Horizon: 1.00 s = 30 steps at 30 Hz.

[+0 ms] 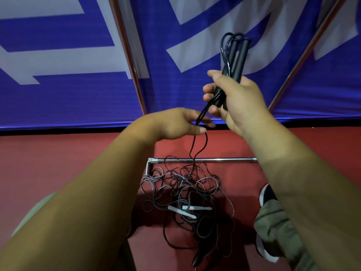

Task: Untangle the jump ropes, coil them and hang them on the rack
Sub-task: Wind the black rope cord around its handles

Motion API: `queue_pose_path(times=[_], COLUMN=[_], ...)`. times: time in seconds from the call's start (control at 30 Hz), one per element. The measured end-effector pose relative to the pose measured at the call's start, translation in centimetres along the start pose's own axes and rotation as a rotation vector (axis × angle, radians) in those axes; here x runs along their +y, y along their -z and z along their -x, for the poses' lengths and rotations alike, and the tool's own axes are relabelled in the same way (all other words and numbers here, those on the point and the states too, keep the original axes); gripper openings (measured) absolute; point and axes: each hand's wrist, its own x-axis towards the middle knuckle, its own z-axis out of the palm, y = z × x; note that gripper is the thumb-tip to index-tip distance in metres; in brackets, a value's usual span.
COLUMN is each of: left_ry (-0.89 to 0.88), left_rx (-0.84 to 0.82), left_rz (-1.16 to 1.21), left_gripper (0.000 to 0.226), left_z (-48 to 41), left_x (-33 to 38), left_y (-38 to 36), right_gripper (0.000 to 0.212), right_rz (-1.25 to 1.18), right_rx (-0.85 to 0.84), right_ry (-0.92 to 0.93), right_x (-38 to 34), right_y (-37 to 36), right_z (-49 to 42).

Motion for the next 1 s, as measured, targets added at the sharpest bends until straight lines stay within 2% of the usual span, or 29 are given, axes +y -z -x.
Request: queue_pose_path(times=[0.03, 0.1, 0.2, 0.27, 0.33, 0.47, 0.6, 0.7, 0.83, 0.93, 1.0], left_ry=[-0.007, 0.007, 0.056, 0.069, 0.071, 0.064, 0.067, 0.047, -0.075, -0.2, -0.219], left_rx=[-0.029, -0.029, 0.09, 0.214, 0.305, 0.382, 0.525, 0.61, 0.578, 0.416, 0.314], left_rz=[0.003, -0.099, -0.261, -0.288, -0.233, -0.19, -0.149, -0.026, 0.144, 0.194, 0.225], left_gripper=[0.025, 0.018, 0.018, 0.015, 0.009, 0.025, 0.017, 0.015, 0.013, 0.016, 0.012], left_z=[0.3, 0.6, 0.5, 0.7, 0.9, 1.5, 1.5, 1.4, 1.8, 2.4, 2.7], left_x=[0.2, 0.1, -0.5, -0.7, -0.9, -0.8, -0.9, -1.1, -1.0, -0.5, -0.1], left_y=[0.2, 0.6, 1.1, 1.5, 2.1, 3.1, 3.5, 3.9, 4.2, 4.5, 4.5], right_gripper=[0.032, 0.032, 0.022, 0.017, 0.021, 0.028, 0.028, 0.029, 0.031, 0.044, 0.047], right_rz=[0.016, 0.047, 0.076, 0.099, 0.139, 0.224, 0.316, 0.332, 0.424, 0.477, 0.563], right_rx=[-0.023, -0.061, -0.14, -0.215, -0.267, -0.271, -0.285, -0.363, -0.644, -0.847, -0.958], right_ry=[-0.006, -0.015, -0.039, -0.055, -0.059, -0.064, -0.116, -0.198, -0.305, -0.422, -0.468], right_x=[-0.1, -0.2, -0.3, -0.3, -0.3, -0.6, -0.6, -0.4, -0.2, -0.2, 0.1], right_y=[0.1, 0.2, 0.3, 0.3, 0.4, 0.6, 0.8, 0.8, 1.0, 1.1, 1.1], right_z=[0.1, 0.3, 0.4, 0.5, 0.4, 0.3, 0.4, 0.7, 1.3, 2.0, 2.3])
